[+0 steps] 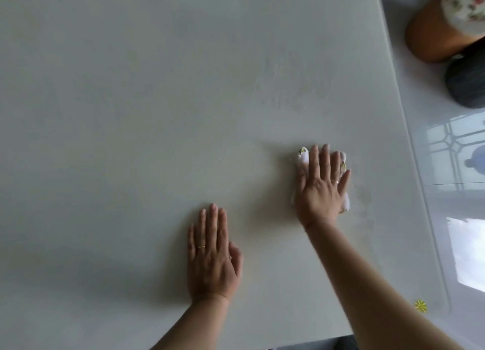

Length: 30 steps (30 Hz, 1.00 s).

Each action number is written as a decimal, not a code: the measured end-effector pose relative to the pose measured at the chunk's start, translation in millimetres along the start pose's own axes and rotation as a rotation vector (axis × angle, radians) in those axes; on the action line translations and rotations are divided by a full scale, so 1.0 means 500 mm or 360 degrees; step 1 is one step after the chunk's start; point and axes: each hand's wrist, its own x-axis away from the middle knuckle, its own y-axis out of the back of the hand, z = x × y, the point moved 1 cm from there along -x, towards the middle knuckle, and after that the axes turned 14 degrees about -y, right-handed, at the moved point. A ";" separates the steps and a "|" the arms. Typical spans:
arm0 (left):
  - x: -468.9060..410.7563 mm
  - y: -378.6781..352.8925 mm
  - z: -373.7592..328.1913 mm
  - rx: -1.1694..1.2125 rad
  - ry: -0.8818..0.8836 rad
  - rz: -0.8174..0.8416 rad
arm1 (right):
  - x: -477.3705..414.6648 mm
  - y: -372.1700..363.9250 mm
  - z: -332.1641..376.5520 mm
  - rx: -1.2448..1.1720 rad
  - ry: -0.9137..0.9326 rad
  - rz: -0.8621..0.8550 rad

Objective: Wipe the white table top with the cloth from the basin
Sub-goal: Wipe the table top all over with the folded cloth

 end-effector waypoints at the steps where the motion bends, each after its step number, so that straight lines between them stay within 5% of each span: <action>1: 0.001 -0.001 0.001 -0.0001 0.0002 0.0002 | 0.017 -0.007 0.029 -0.0047 -0.0098 -0.0006; 3: 0.002 -0.001 0.002 0.0014 0.0002 0.0011 | 0.073 -0.028 0.097 -0.0086 -0.0009 -0.0012; 6: 0.004 -0.002 0.001 0.0030 0.0004 0.0021 | 0.169 -0.054 0.171 -0.0023 0.0544 0.0054; 10: 0.003 -0.004 0.005 0.0029 0.0005 0.0058 | 0.103 -0.039 0.129 0.0080 0.1094 0.0064; 14: 0.004 0.001 0.003 0.0087 -0.0012 0.0051 | -0.040 0.006 0.058 0.0036 0.0348 -0.0003; 18: -0.025 0.019 0.014 0.0247 -0.0020 -0.0235 | -0.046 -0.003 0.128 -0.0114 -0.0333 -0.0016; 20: -0.094 0.040 0.034 0.0282 0.0062 -0.0417 | 0.011 -0.029 0.192 -0.0139 -0.0132 -0.0031; 23: -0.255 0.071 0.080 0.0244 0.0145 -0.0582 | 0.087 -0.043 0.239 -0.0034 0.0619 0.0101; 26: -0.388 0.072 0.144 0.0129 0.0141 -0.0409 | 0.024 -0.026 0.197 0.0025 0.1055 0.0068; 28: -0.427 0.056 0.172 0.0067 0.0147 -0.0262 | -0.046 -0.009 0.164 0.0062 0.0980 -0.0008; 30: -0.435 0.043 0.178 0.0015 0.0149 -0.0229 | -0.115 0.003 0.148 0.0031 0.0610 -0.0052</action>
